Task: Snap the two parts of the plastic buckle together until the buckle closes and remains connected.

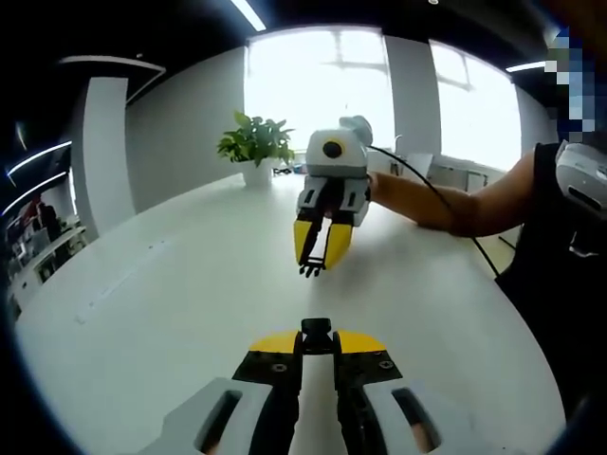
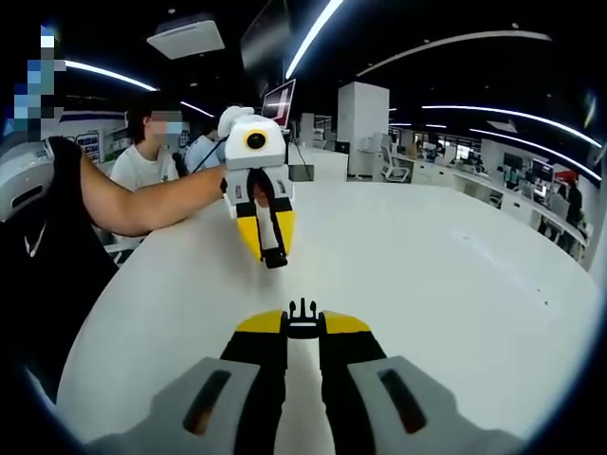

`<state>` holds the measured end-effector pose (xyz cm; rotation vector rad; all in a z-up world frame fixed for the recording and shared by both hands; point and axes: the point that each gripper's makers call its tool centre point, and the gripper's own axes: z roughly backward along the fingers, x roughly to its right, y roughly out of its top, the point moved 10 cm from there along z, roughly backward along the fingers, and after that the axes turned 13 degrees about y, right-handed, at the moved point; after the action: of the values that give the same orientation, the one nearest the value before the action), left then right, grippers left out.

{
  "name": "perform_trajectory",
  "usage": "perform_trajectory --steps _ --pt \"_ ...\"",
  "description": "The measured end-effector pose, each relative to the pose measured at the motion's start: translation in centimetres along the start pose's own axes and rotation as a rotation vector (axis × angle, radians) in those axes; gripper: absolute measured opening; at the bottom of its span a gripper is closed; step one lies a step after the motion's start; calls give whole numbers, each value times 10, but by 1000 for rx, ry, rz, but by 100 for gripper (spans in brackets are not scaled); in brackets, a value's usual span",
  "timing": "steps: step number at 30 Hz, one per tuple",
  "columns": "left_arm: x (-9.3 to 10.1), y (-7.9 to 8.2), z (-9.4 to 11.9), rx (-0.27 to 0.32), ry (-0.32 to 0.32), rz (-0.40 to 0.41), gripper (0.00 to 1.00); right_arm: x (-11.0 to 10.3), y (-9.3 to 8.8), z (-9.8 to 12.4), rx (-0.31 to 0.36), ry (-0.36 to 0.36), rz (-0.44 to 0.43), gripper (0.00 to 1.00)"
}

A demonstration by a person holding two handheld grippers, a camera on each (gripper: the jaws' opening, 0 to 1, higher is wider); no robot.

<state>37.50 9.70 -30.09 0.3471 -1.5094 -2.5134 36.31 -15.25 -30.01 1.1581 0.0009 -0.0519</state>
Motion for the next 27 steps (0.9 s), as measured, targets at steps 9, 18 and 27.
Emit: perform_trajectory --steps 9,18,27 --pt "2 0 -2 -4 -8 -2 11 -3 0 3 13 -11 3 11" --pt "4 -2 2 -4 -9 0 11 -7 2 -2 2 4 6 11" --pt "6 -3 1 -13 -21 -1 11 -8 1 -2 3 4 6 11"
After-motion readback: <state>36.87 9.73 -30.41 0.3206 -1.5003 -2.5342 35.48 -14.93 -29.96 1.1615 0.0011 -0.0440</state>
